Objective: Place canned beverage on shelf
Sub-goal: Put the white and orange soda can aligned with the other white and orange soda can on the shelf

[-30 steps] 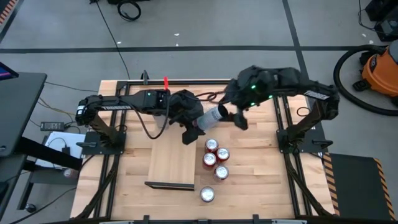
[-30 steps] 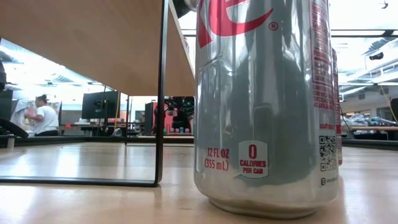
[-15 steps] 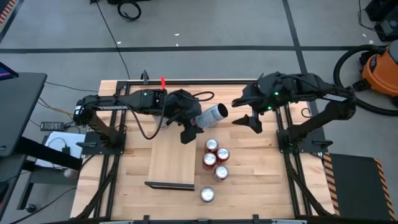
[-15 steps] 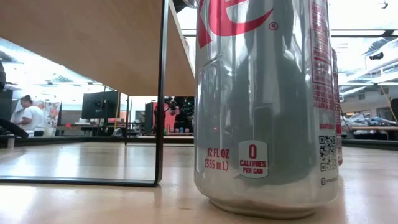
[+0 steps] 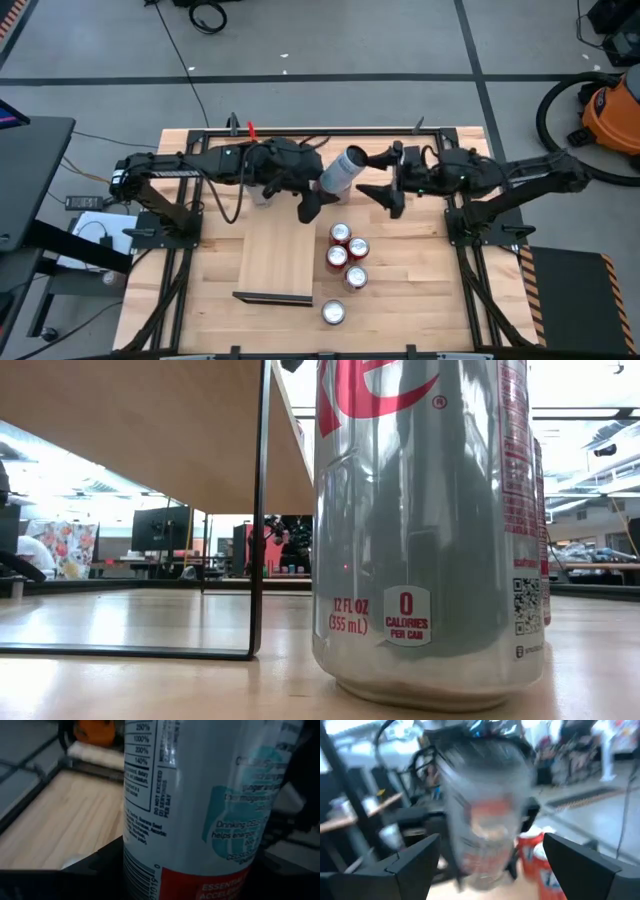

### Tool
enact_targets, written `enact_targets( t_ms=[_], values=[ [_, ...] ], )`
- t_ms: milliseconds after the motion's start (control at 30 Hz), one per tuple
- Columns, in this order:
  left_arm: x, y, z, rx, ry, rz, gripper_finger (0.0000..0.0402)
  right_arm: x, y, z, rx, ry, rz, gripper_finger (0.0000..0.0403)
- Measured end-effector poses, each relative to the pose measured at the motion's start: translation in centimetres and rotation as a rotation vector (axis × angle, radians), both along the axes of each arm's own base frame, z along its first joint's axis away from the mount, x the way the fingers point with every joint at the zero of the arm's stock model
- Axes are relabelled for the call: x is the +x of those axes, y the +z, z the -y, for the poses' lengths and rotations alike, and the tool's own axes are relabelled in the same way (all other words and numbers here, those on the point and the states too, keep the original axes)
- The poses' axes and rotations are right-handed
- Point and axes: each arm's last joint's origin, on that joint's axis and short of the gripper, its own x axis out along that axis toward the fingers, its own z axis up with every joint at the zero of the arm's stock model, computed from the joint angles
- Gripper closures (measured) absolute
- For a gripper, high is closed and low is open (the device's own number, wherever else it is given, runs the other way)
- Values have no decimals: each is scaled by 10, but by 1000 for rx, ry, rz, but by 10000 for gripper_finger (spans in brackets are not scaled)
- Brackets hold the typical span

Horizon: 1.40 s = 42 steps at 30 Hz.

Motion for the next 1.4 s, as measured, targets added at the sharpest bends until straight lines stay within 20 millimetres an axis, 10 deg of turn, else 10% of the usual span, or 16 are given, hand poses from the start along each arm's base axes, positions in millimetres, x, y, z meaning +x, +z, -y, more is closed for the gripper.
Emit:
enact_targets(
  t_ms=[533, 1400],
  values=[
    [5, 15, -8, 9, 48, 161, 131, 41, 16, 20, -20, -26, 237, 41],
    [6, 25, -8, 11, 45, 258, 78, 53, 48, 37, -47, 78, 277, 131]
  ],
)
